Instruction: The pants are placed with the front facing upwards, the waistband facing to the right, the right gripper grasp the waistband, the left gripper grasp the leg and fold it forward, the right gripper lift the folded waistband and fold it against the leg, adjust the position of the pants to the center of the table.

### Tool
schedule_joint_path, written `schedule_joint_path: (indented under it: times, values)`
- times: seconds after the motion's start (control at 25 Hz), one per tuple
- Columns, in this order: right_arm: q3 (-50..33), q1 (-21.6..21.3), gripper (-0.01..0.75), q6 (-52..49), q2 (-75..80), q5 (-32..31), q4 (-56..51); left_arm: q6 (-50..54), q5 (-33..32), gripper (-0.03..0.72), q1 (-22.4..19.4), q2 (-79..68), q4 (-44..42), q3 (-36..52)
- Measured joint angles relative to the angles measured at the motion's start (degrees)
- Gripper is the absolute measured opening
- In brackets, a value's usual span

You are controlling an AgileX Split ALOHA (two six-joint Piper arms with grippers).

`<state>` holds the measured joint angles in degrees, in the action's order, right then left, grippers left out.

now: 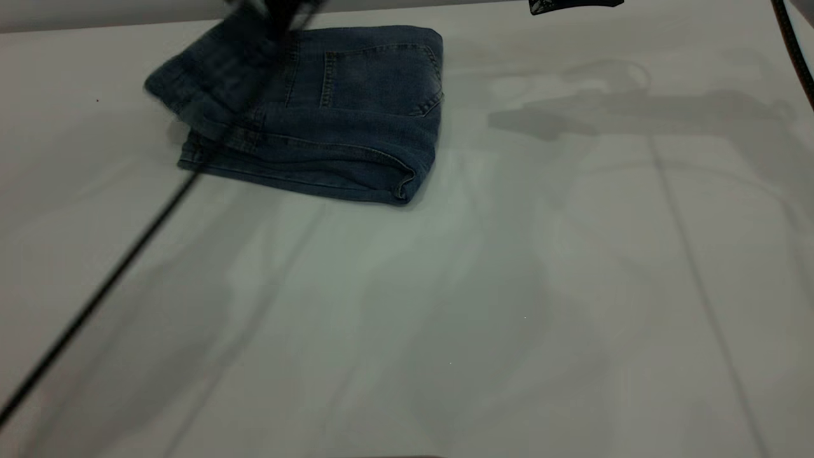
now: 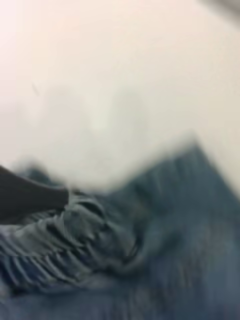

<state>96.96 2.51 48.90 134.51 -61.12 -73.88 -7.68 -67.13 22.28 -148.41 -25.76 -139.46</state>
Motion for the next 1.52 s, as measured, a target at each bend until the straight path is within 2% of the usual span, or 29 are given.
schedule_joint_path:
  times: [0.16, 0.28, 0.36, 0.44, 0.52, 0.6, 0.68, 0.96, 1.2, 1.52]
  values:
    - [0.0, 0.0, 0.587, 0.0, 0.0, 0.0, 0.0, 2.89, 0.0, 0.557, -0.44, 1.78, -4.46, 0.0]
    - [0.0, 0.0, 0.587, 0.07, 0.0, 0.0, 0.0, 1.55, 0.0, 0.557, -0.44, 3.05, 0.32, 0.0]
    - [0.0, 0.0, 0.587, 0.07, 0.0, 0.0, 0.0, -2.88, 0.0, 0.557, -0.5, 3.37, 8.52, 0.0]
    - [0.0, 0.0, 0.587, 0.07, 0.0, 0.0, 0.0, -12.28, 0.0, 0.557, -0.5, 2.87, 16.59, 0.0]
    - [0.0, 0.0, 0.587, 0.07, 0.0, -0.05, -0.05, -22.76, 0.0, 0.557, -0.38, 1.92, 20.22, 0.0]
    - [0.0, 0.0, 0.587, 0.07, 0.0, -0.16, -0.05, -32.11, 0.0, 0.557, -0.38, 0.68, 21.13, 0.0]
    - [0.0, 0.0, 0.587, 0.02, 0.0, -0.29, -0.05, -36.91, 0.0, 0.557, -0.57, -0.27, 21.51, 0.0]
    - [0.0, 0.0, 0.587, -0.09, 0.0, -0.69, -0.05, -42.69, 0.0, 0.527, -1.97, -5.0, 22.99, 0.0]
    - [0.0, 0.0, 0.587, -0.03, 0.0, -1.04, -0.05, -38.36, 0.0, 0.51, -1.71, -8.72, 22.88, -0.25]
    - [0.0, -0.41, 0.587, -0.03, 0.0, -0.76, -0.1, -11.39, 0.0, 0.505, 2.63, -8.77, 21.44, -0.43]
